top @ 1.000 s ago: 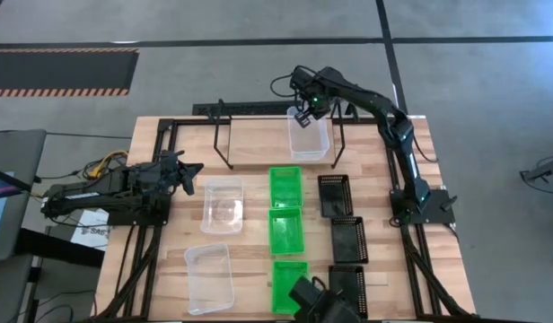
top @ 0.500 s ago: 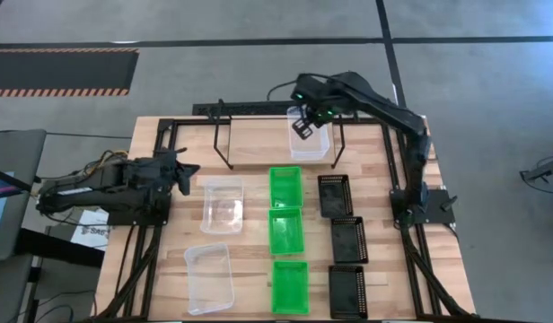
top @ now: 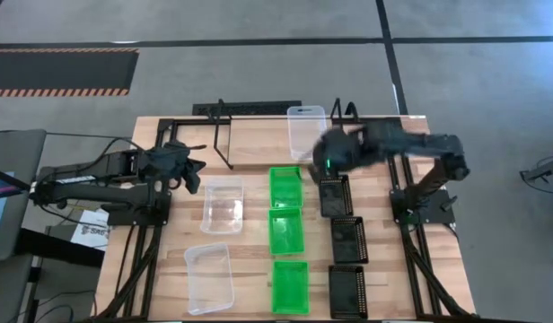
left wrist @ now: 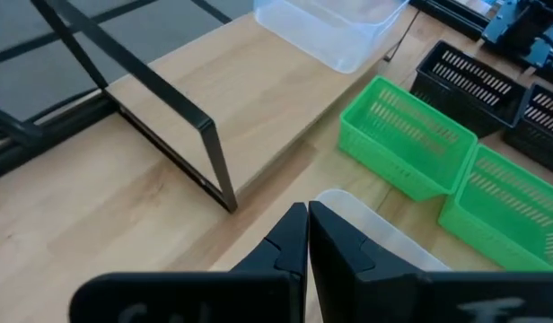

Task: Stack baskets on shelf by color
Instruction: Put the top black bin on the shelf

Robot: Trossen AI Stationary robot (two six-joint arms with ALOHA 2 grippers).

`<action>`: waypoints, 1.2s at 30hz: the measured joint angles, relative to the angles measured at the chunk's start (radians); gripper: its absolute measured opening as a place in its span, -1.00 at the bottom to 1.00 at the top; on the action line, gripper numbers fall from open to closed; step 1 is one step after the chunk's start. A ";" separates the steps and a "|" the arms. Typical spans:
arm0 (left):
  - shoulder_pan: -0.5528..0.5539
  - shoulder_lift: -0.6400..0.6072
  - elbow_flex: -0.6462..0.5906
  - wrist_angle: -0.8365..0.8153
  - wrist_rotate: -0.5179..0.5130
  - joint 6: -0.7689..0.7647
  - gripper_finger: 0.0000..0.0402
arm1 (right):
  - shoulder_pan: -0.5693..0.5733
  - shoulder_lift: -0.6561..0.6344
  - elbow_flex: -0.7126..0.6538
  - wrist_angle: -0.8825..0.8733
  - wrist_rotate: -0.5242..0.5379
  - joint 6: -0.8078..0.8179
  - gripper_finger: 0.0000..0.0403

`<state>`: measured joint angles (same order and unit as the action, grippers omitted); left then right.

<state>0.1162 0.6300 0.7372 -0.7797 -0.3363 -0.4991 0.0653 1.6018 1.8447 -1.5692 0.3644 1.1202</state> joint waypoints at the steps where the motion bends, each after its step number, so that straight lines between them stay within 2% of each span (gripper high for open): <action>1: 0.000 0.000 0.000 -0.002 0.001 0.004 -1.00 | 0.026 -0.025 -0.076 -0.003 -0.010 0.076 -1.00; 4: 0.000 -0.002 0.000 -0.007 0.012 0.006 -1.00 | 0.110 -0.102 -0.277 -0.004 -0.060 0.322 -1.00; 7: 0.000 -0.002 0.000 -0.018 0.014 0.006 -1.00 | 0.193 -0.158 -0.418 0.016 -0.105 0.525 -1.00; 13: 0.000 -0.002 0.000 -0.018 0.014 0.014 -1.00 | 0.290 -0.205 -0.548 0.067 -0.108 0.681 -0.90; 17: 0.000 -0.002 0.000 -0.018 0.014 0.013 -1.00 | 0.276 -0.204 -0.592 0.088 -0.108 0.681 -0.78; 23: 0.000 -0.002 0.000 -0.016 0.013 0.008 -1.00 | 0.201 -0.203 -0.720 0.237 -0.110 0.607 -0.54; 28: 0.000 -0.002 0.000 -0.016 0.013 0.008 -1.00 | 0.108 -0.202 -0.844 0.323 -0.180 0.567 -0.32; 32: 0.000 -0.002 0.000 -0.016 0.012 0.008 -1.00 | 0.043 -0.202 -0.926 0.471 -0.214 0.495 -0.20; 36: 0.000 -0.002 0.000 -0.016 0.013 0.007 -1.00 | -0.013 -0.202 -0.980 0.612 -0.214 0.413 -0.16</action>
<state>0.1162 0.6281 0.7372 -0.7956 -0.3238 -0.4919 0.0526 1.3998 0.8649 -0.9569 0.1509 1.5330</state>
